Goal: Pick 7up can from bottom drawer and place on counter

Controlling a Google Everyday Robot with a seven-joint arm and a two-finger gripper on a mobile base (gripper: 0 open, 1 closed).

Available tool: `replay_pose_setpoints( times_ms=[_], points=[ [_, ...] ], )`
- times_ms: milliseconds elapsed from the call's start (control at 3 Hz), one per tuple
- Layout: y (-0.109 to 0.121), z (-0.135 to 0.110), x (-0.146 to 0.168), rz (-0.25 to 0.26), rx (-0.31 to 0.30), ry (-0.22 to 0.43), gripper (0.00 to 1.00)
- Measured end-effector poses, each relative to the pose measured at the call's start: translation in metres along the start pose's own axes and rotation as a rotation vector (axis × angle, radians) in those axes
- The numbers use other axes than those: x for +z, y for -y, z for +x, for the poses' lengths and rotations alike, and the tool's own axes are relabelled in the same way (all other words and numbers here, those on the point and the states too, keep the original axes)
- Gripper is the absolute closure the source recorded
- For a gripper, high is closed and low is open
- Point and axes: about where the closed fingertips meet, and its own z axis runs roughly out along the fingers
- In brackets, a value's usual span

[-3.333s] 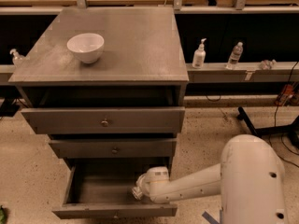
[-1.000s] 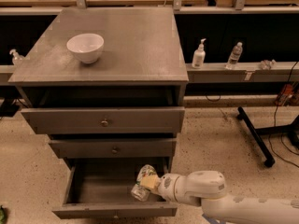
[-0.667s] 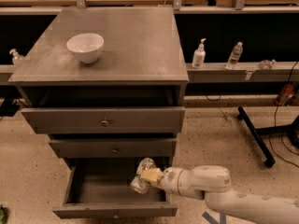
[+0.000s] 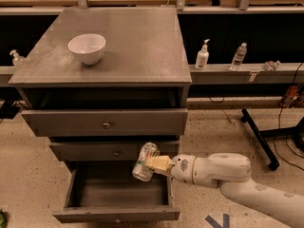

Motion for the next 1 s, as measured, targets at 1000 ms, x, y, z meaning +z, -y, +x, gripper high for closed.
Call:
replay_pose_setpoints(
  times_ms=[1000],
  points=[
    [0.114,0.091,-0.048,0.014,-0.107,0.002,1.0]
  ],
)
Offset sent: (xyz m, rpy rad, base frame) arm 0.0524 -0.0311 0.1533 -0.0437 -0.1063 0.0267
